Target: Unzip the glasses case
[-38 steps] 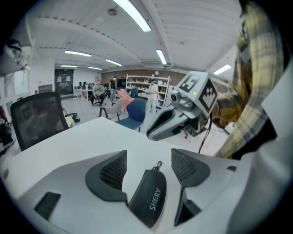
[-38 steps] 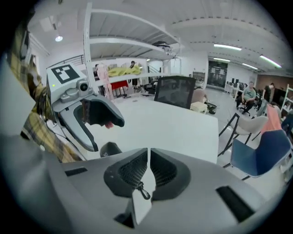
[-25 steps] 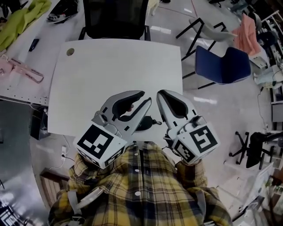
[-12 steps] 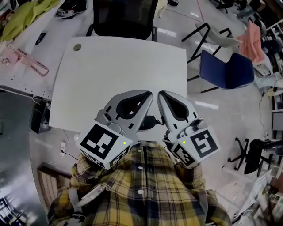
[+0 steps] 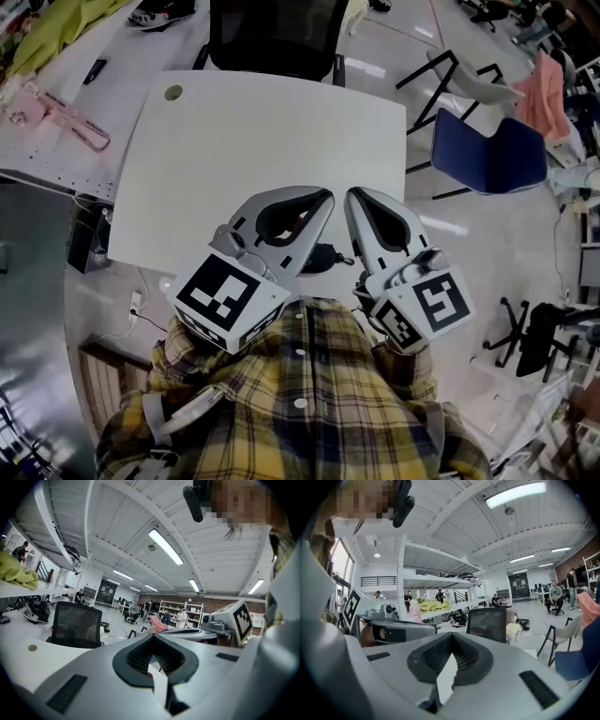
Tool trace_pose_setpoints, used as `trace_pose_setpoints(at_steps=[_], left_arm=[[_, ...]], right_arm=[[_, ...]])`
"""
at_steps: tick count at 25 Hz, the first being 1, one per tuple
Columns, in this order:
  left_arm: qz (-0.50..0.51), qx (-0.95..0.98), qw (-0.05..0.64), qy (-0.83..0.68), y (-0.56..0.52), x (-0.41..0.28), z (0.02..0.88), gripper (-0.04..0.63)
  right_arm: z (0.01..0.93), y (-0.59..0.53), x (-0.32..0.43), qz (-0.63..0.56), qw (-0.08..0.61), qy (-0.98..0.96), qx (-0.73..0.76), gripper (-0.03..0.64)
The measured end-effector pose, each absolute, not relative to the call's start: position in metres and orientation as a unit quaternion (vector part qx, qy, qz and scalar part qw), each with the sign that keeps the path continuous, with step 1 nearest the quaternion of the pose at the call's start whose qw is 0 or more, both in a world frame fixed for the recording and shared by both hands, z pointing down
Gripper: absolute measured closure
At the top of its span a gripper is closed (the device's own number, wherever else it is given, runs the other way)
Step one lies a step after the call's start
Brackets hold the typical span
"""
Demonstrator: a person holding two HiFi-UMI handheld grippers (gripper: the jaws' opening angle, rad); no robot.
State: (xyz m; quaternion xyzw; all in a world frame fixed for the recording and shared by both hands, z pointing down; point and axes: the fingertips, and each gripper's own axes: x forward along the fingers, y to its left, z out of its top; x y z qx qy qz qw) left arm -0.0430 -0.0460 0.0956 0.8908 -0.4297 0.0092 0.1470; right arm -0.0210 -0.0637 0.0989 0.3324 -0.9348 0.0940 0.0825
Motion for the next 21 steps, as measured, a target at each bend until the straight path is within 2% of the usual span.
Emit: trace_pose_setpoints(at_steps=[21], left_arm=[[0.018,0.890,0.147,-0.432,-0.052,-0.040,0.103,0.588]], right_arm=[[0.113,-0.065,-0.017,0.107,0.093,-0.933,0.332,0.618]])
